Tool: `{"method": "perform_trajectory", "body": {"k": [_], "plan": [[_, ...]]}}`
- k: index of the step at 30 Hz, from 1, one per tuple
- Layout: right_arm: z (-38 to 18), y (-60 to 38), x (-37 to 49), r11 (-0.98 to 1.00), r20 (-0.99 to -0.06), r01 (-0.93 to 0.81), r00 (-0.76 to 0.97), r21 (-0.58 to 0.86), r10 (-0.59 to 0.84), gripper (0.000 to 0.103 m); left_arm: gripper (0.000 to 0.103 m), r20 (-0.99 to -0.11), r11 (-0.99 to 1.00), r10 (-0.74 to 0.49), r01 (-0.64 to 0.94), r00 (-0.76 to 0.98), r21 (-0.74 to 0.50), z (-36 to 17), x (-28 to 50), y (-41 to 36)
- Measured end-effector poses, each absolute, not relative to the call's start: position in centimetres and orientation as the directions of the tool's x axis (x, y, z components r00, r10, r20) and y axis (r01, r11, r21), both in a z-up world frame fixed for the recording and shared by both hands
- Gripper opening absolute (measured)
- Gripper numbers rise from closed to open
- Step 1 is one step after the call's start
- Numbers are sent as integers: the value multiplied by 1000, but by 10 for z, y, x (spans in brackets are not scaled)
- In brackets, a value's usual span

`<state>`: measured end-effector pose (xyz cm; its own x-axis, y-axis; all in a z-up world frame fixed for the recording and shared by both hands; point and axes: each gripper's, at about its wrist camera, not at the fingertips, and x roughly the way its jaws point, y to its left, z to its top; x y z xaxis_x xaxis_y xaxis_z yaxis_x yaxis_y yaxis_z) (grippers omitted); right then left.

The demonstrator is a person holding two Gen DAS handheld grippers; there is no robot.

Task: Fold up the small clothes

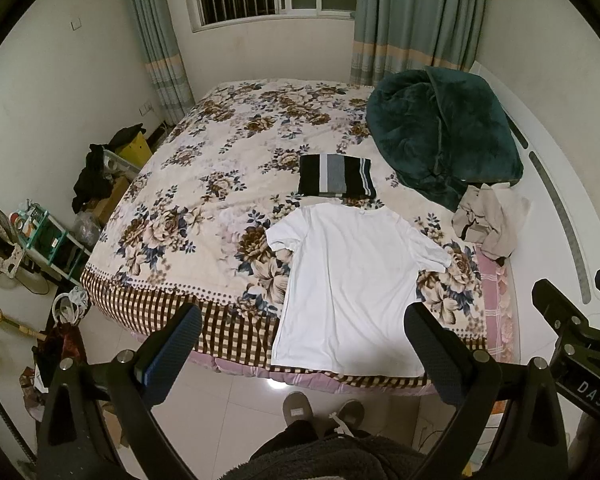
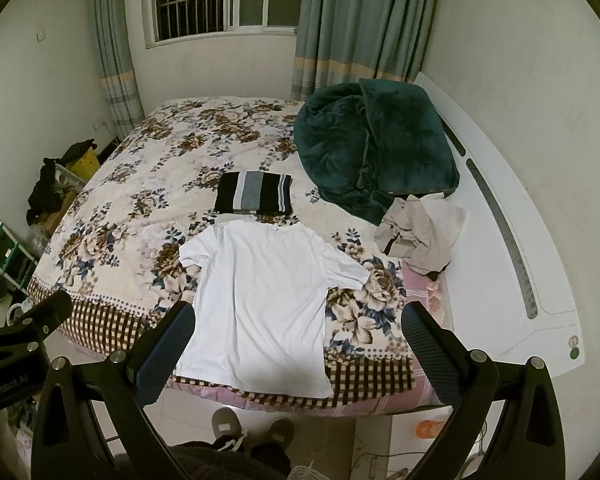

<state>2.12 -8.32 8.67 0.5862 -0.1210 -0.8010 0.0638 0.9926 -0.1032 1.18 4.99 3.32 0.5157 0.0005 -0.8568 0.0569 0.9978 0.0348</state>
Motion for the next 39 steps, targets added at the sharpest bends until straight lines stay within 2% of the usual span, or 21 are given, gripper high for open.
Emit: {"method": "perform_trajectory", "body": {"k": [6, 10, 13, 17, 20, 23, 25, 26, 27, 29, 34, 39], "plan": [[86, -81, 19, 993, -801, 66, 587, -100, -120, 103, 103, -856, 998, -2, 59, 516, 34, 31, 8, 49], [81, -82, 36, 993, -819, 98, 563, -70, -114, 103, 103, -837, 997, 35, 34, 546, 64, 31, 36, 45], [62, -97, 55, 985, -836, 167, 533, -51, -133, 103, 103, -819, 995, 79, 4, 569, 99, 9, 65, 49], [9, -143, 87, 948, -883, 318, 446, 2, -148, 103, 103, -824, 989, 122, 2, 553, 148, -46, 105, 53], [-46, -190, 107, 892, -919, 448, 372, 55, -130, 103, 103, -864, 987, 138, -1, 485, 158, -101, 142, 49], [-122, -251, 119, 800, -949, 582, 310, 147, -51, 103, 103, -903, 988, 146, -19, 404, 151, -152, 176, 40], [-172, -287, 127, 731, -955, 650, 296, 210, 11, 98, 103, -916, 987, 161, -30, 368, 161, -184, 188, 34], [-200, -306, 134, 692, -957, 682, 289, 235, 41, 87, 103, -920, 985, 171, -36, 352, 170, -203, 200, 27], [-224, -321, 139, 665, -956, 703, 288, 251, 57, 69, 103, -919, 982, 186, -43, 347, 183, -217, 205, 26], [-282, -356, 155, 598, -956, 751, 273, 280, 105, 49, 103, -919, 971, 239, -59, 314, 233, -250, 219, 19], [-425, -420, 209, 420, -914, 812, 343, 404, 215, 49, 103, -945, 961, 271, -111, 184, 254, -344, 262, 4], [-545, -454, 265, 223, -854, 837, 432, 500, 290, 58, 103, -958, 959, 268, -120, 100, 256, -432, 290, -13]]}}
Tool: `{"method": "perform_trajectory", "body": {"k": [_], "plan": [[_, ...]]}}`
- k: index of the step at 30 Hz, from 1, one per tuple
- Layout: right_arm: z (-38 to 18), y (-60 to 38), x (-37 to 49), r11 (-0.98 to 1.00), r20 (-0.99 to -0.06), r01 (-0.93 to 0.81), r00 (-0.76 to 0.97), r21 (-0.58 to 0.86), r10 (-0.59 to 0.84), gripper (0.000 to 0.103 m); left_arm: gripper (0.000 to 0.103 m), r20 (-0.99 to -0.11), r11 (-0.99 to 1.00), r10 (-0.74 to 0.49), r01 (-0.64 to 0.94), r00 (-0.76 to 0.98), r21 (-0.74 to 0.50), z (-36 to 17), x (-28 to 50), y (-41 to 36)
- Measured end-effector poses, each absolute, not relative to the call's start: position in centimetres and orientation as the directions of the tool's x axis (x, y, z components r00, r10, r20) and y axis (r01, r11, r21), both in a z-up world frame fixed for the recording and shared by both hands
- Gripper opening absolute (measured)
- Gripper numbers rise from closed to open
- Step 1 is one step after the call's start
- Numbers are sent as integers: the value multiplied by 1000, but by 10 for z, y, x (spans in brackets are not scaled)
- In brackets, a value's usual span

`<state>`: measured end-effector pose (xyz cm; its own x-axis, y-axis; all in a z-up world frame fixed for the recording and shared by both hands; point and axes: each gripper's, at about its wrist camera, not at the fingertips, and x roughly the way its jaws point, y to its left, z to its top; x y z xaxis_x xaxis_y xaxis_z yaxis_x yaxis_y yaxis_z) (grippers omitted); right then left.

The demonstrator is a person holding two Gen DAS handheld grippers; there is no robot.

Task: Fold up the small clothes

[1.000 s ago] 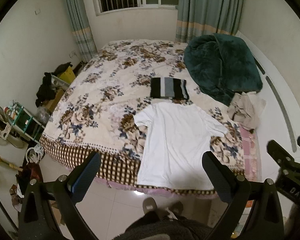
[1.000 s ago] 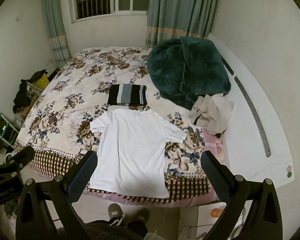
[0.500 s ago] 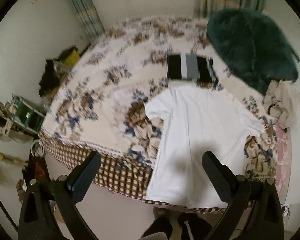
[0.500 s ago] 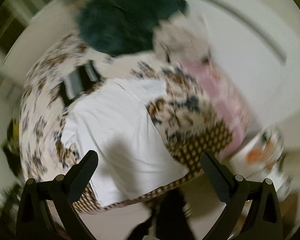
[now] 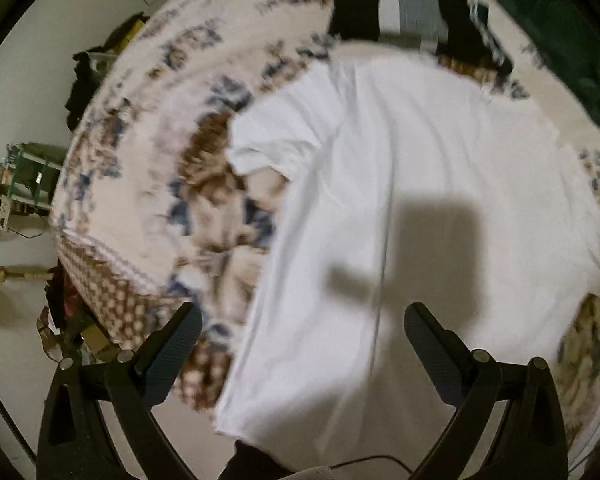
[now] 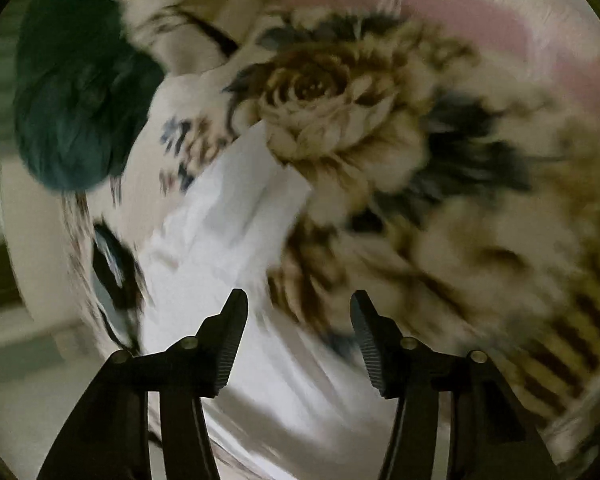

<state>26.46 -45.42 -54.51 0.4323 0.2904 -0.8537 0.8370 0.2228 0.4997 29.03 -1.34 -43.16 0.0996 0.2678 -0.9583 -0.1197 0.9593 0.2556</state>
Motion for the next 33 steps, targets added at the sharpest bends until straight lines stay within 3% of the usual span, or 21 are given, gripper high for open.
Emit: {"method": "perform_trajectory", "body": {"k": [5, 8, 9, 10, 13, 18, 21, 23, 29, 31, 33], "plan": [[-627, -467, 304, 102, -820, 841, 480, 531, 311, 60, 103, -971, 967, 237, -106, 43, 231, -491, 312, -30], [-636, -463, 308, 33, -794, 811, 562, 584, 233, 58, 103, -978, 975, 205, -93, 36, 201, -513, 320, -36], [-633, -461, 307, 35, -793, 802, 581, 596, 184, 33, 103, -979, 976, 201, -90, 37, 197, -518, 324, -38], [-631, -459, 308, 43, -802, 808, 576, 588, 160, 17, 103, -980, 977, 195, -91, 40, 191, -520, 325, -37], [-615, -449, 311, 75, -816, 814, 568, 576, 107, 9, 103, -982, 979, 181, -108, 52, 175, -519, 329, -31], [-542, -409, 359, 394, -826, 762, 564, 514, -14, 8, 103, -980, 975, 174, -156, 92, 159, -503, 333, -2], [-502, -341, 419, 688, -831, 623, 554, 371, -53, 8, 103, -970, 967, 208, -178, 127, 184, -495, 334, 17], [-493, -272, 460, 862, -848, 465, 523, 202, -83, 8, 103, -962, 958, 237, -197, 138, 208, -494, 331, 32], [-571, -88, 483, 985, -942, -52, 305, -162, -138, 8, 103, -961, 939, 265, -247, 78, 239, -507, 315, 77], [-593, -63, 468, 977, -971, -149, 211, -149, -116, 15, 103, -960, 934, 272, -258, 65, 247, -510, 309, 89], [-593, -56, 447, 979, -977, -165, 195, -119, -85, 32, 103, -960, 931, 274, -266, 59, 249, -512, 301, 99]]}}
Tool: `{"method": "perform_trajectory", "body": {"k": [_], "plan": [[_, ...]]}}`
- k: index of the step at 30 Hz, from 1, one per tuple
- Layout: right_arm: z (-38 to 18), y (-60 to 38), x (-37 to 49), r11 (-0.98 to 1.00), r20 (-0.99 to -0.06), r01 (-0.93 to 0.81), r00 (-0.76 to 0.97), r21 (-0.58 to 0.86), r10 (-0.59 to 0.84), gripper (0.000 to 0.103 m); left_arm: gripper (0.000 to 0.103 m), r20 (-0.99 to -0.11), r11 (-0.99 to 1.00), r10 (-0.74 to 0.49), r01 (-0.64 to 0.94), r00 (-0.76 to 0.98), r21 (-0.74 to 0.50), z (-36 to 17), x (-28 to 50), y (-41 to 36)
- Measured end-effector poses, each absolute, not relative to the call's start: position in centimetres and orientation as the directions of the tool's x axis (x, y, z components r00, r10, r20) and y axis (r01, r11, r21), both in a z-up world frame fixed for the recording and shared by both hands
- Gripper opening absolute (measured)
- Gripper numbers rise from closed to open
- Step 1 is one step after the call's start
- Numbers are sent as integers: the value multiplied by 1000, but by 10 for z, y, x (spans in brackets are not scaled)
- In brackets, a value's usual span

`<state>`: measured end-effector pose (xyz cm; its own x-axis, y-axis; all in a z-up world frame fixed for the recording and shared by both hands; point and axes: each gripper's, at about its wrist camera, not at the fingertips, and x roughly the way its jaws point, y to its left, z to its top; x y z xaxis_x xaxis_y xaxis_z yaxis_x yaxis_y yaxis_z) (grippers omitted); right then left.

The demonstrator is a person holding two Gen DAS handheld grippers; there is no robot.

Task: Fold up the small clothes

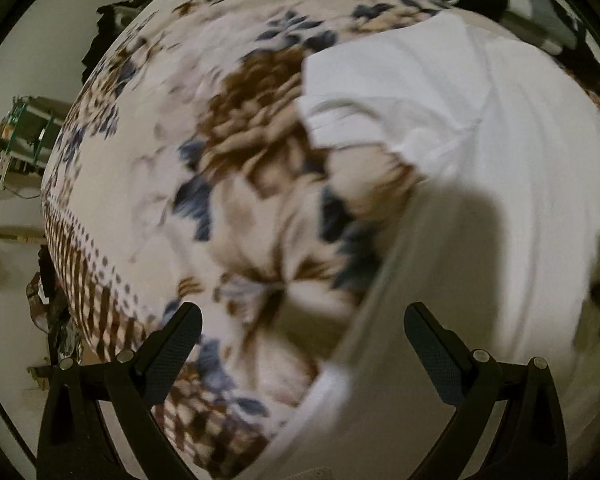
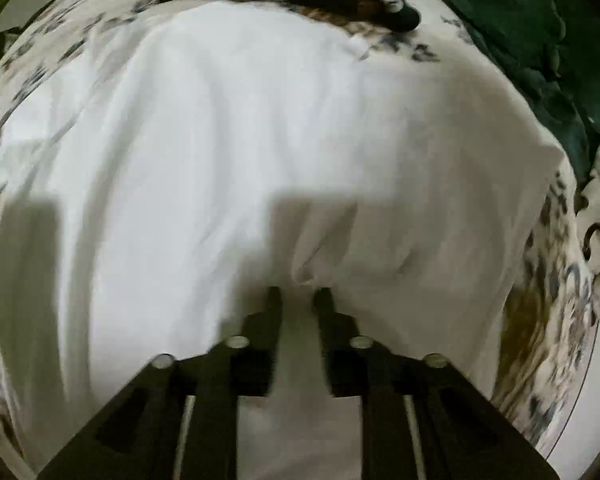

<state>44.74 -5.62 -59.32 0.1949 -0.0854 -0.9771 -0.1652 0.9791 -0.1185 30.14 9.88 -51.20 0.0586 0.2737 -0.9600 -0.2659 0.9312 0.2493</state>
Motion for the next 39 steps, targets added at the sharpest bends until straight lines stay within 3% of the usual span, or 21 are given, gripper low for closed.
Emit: {"method": "perform_trajectory", "body": {"k": [2, 8, 14, 18, 23, 26, 27, 28, 29, 30, 35, 39], "plan": [[-591, -57, 433, 985, -986, -160, 162, -70, -44, 46, 103, -961, 927, 273, -280, 50, 249, -514, 297, 107], [-564, -78, 418, 995, -972, -90, 234, -35, -13, 47, 103, -967, 909, 249, -358, 60, 212, -512, 299, 135], [-578, -84, 480, 998, -957, -28, 289, -50, -40, 51, 103, -985, 885, 140, -460, 102, 78, -517, 322, 163], [-601, -67, 499, 994, -982, -78, 166, 75, 87, 53, 103, -984, 848, -18, -518, 176, -109, -523, 339, 182], [-592, -77, 474, 995, -979, -38, 175, 96, 101, 53, 103, -874, 584, -410, -661, 260, -470, -558, 358, 202], [-596, -98, 455, 993, -984, 57, 149, 105, 96, 53, 100, -820, 434, -450, -715, 355, -548, -569, 363, 204], [-598, -104, 452, 991, -985, 83, 141, 108, 96, 53, 87, -817, 420, -435, -718, 378, -555, -569, 367, 203], [-599, -113, 447, 986, -986, 121, 137, 110, 94, 53, 56, -818, 419, -417, -715, 396, -560, -568, 371, 203], [-599, -118, 443, 984, -986, 141, 138, 111, 92, 53, 38, -819, 425, -407, -709, 405, -562, -567, 375, 203], [-599, -123, 440, 980, -986, 162, 139, 112, 90, 53, 13, -822, 435, -393, -704, 412, -561, -566, 379, 202], [-594, -151, 424, 959, -984, 254, 152, 126, 89, 53, 7, -862, 652, -240, -584, 447, -485, -531, 399, 181], [-587, -176, 410, 943, -985, 306, 152, 130, 87, 53, 7, -853, 896, -152, -295, 499, -332, -486, 411, 115]]}}
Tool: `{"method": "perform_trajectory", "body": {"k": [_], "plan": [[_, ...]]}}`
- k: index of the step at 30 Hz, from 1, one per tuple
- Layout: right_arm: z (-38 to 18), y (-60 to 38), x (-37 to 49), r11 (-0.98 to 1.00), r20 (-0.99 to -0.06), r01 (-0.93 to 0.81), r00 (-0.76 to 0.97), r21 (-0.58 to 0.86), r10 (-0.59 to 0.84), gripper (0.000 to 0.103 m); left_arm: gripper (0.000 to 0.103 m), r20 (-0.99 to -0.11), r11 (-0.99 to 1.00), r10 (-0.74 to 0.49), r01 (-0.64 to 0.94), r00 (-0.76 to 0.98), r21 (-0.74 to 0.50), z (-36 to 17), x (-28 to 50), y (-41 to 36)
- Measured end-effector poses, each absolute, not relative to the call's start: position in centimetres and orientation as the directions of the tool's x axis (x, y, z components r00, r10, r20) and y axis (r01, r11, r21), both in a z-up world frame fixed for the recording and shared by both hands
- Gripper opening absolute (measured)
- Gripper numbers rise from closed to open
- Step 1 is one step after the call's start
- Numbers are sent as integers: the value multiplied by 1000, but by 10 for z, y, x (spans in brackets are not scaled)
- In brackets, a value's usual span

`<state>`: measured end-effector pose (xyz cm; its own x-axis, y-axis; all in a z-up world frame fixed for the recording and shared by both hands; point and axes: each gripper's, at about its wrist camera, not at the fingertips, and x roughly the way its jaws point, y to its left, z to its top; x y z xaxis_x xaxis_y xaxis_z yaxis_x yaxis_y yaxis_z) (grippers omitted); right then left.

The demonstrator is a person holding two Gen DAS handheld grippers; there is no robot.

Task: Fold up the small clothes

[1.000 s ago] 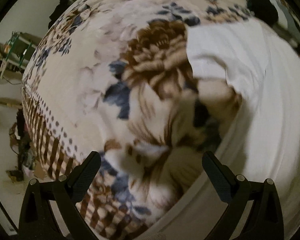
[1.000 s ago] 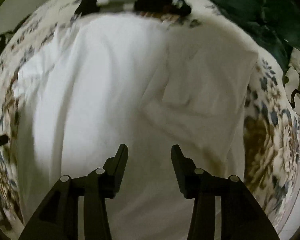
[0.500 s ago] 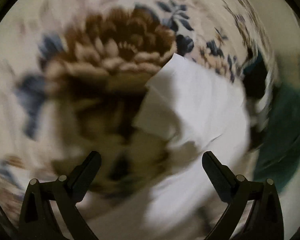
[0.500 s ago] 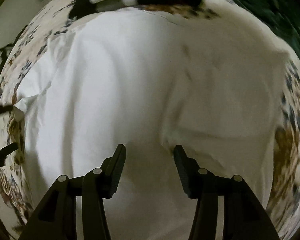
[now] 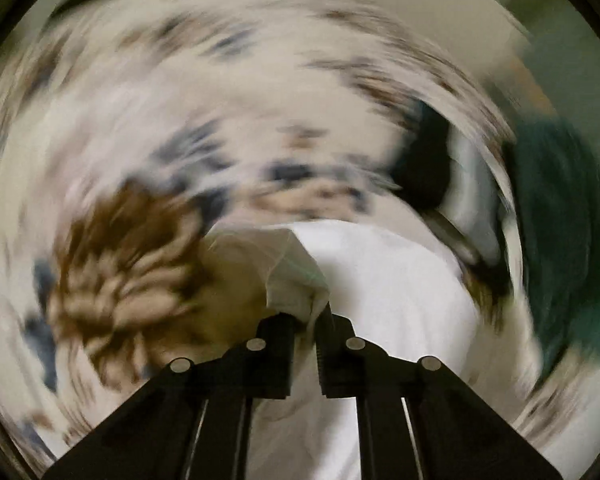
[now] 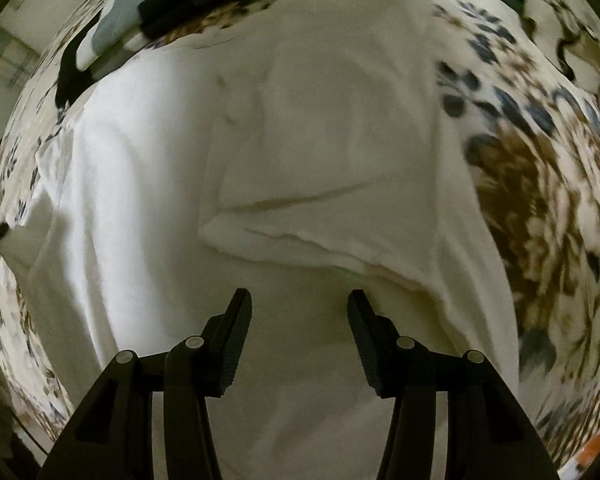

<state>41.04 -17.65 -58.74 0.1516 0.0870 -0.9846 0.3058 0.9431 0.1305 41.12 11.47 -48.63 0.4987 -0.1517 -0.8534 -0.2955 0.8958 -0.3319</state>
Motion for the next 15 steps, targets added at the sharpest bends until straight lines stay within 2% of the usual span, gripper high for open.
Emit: {"method": "perform_trajectory", "body": {"k": [3, 5, 8, 9, 11, 12, 13, 15], "plan": [[-584, -198, 393, 933, -986, 335, 142, 133, 90, 53, 9, -864, 954, -238, -60, 444, -293, -485, 409, 42], [-580, -210, 379, 929, -988, 346, 129, 129, 89, 53, 10, -886, 944, -323, 47, 333, -327, -501, 399, 0], [-573, -224, 357, 925, -989, 358, 114, 129, 94, 53, 13, -900, 928, -372, 100, 227, -359, -515, 381, -24], [-572, -226, 355, 922, -988, 364, 117, 135, 98, 53, 21, -907, 930, -367, 104, 204, -353, -518, 373, -23], [-565, -242, 343, 917, -986, 369, 123, 153, 115, 53, 46, -917, 936, -351, 87, 190, -340, -520, 364, -13], [-562, -246, 340, 914, -984, 372, 126, 161, 123, 53, 70, -925, 944, -329, 71, 191, -321, -520, 363, -8], [-558, -252, 338, 911, -982, 374, 134, 175, 134, 53, 77, -930, 951, -308, 49, 199, -304, -519, 362, 2], [-550, -259, 340, 904, -974, 370, 154, 213, 167, 53, 77, -938, 961, -270, 4, 219, -276, -516, 359, 22]]}}
